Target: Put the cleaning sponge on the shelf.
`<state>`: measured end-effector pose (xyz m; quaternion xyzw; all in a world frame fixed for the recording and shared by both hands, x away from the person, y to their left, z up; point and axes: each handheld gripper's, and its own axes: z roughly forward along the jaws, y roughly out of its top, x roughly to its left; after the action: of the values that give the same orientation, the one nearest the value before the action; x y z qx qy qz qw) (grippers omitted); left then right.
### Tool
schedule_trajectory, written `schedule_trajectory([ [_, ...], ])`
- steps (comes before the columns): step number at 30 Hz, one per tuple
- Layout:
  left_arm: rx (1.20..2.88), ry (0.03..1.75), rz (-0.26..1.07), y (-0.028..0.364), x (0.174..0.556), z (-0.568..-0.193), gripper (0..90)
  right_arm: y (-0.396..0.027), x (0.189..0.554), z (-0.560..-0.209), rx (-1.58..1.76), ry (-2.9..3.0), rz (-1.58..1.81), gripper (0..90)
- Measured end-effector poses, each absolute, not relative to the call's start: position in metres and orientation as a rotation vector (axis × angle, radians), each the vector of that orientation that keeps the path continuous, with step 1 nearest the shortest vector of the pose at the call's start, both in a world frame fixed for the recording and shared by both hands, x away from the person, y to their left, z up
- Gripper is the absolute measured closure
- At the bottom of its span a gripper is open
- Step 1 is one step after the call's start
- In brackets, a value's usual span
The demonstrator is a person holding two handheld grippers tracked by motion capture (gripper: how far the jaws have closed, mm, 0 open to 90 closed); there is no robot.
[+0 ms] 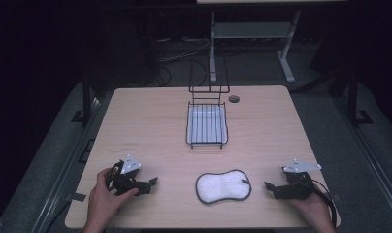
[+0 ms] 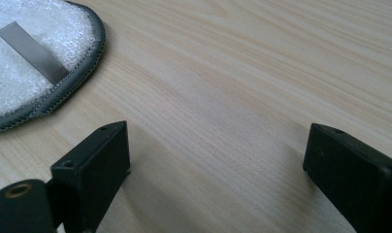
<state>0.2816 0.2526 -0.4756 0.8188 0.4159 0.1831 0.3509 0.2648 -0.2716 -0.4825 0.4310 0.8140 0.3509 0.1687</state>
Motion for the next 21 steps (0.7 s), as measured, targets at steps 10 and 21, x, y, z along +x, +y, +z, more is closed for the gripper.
schedule_trajectory([
  [10,2.121,1.077,0.474,0.253,0.282,-0.476,12.7,-0.270,0.265,-0.476,1.261,2.342,0.949,15.6],
  [21,2.120,1.077,0.474,0.253,0.282,-0.476,12.7,-0.263,0.257,-0.460,1.220,2.412,1.062,44.2],
])
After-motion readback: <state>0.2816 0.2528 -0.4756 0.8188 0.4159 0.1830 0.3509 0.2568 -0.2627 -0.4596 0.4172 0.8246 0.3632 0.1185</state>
